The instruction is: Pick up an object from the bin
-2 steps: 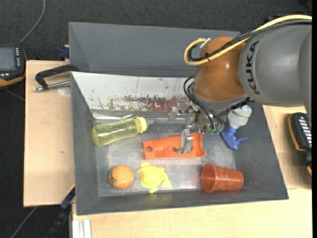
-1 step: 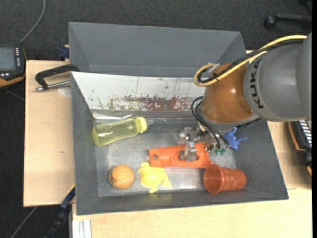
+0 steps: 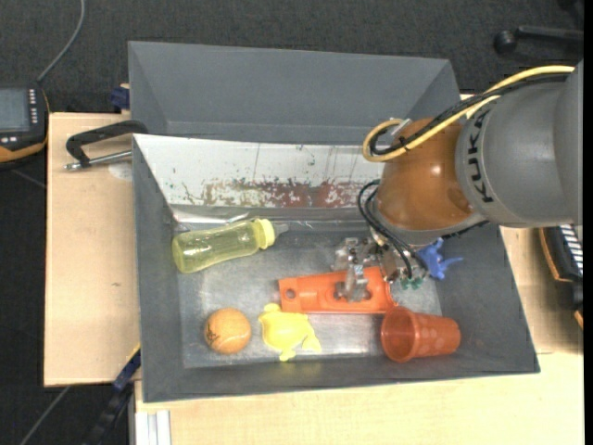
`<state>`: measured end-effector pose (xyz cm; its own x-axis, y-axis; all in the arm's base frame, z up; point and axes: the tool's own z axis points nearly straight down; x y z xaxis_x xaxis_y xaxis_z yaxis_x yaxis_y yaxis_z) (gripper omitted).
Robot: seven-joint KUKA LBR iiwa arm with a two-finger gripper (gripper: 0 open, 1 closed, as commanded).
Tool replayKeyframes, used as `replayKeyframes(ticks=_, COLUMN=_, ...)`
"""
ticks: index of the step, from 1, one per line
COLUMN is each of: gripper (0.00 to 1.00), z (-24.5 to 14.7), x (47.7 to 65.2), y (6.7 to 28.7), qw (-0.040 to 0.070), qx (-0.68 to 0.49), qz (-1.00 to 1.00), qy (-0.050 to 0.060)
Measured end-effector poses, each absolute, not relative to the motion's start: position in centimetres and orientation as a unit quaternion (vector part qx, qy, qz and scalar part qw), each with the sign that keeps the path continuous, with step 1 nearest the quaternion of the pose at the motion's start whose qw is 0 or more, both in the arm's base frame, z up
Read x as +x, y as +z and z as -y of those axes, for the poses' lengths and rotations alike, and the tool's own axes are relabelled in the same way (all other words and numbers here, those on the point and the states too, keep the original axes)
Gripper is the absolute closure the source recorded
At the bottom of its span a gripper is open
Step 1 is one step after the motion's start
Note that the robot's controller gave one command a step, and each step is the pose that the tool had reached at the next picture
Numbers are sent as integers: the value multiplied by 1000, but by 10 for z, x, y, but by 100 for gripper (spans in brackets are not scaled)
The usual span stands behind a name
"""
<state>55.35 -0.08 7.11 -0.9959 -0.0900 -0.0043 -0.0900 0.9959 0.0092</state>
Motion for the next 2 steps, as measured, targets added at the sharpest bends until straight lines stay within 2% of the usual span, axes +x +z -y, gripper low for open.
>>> replayKeyframes(ticks=1, gripper=100, z=-2, x=554, y=100, qw=4, qx=-45, qz=-999, qy=5)
replayKeyframes(ticks=2, gripper=100, z=0, x=558, y=99, qw=6, qx=-41, qz=-999, qy=5)
